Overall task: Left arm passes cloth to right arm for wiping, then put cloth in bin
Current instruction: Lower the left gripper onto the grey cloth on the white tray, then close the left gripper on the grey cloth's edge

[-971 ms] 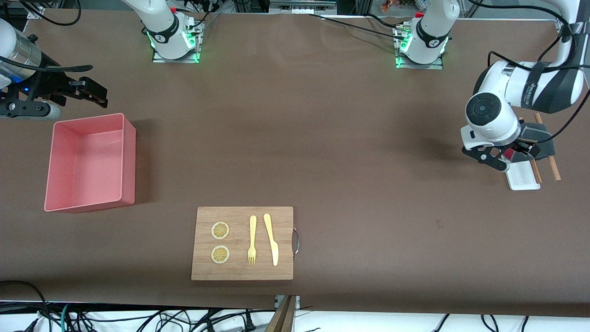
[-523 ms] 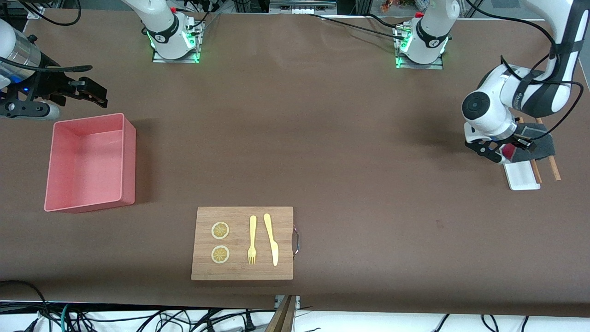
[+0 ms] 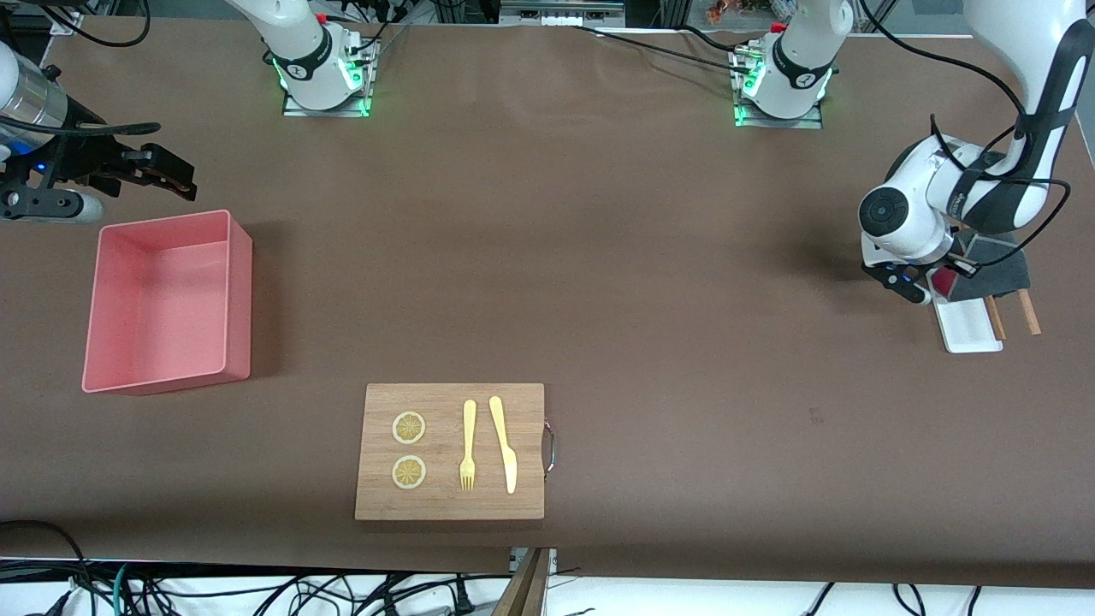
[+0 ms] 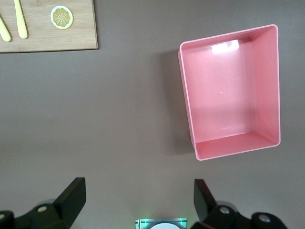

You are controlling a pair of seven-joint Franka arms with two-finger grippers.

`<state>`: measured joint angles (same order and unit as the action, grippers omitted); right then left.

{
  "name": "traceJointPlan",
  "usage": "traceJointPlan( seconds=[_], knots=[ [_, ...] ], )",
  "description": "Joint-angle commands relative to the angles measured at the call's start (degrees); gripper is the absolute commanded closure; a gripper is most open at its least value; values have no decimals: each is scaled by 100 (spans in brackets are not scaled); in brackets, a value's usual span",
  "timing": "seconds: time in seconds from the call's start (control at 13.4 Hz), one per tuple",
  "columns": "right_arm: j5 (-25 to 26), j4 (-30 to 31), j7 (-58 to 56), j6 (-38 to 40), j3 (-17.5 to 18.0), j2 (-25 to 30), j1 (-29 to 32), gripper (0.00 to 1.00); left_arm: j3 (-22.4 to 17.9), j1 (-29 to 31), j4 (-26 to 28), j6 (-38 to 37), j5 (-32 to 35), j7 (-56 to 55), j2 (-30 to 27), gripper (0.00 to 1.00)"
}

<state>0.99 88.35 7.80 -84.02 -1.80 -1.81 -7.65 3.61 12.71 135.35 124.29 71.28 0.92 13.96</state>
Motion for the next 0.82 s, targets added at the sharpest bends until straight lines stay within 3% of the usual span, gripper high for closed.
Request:
traceJointPlan(
  seconds=[0.0,0.75],
  knots=[
    [-91,-72,-7,79,-4,-12,26,0,17,170,0,52,543,-179,2,64],
    [-91,-72,11,70,-39,-12,26,0,34,153,26,34,527,-267,72,54]
  ],
)
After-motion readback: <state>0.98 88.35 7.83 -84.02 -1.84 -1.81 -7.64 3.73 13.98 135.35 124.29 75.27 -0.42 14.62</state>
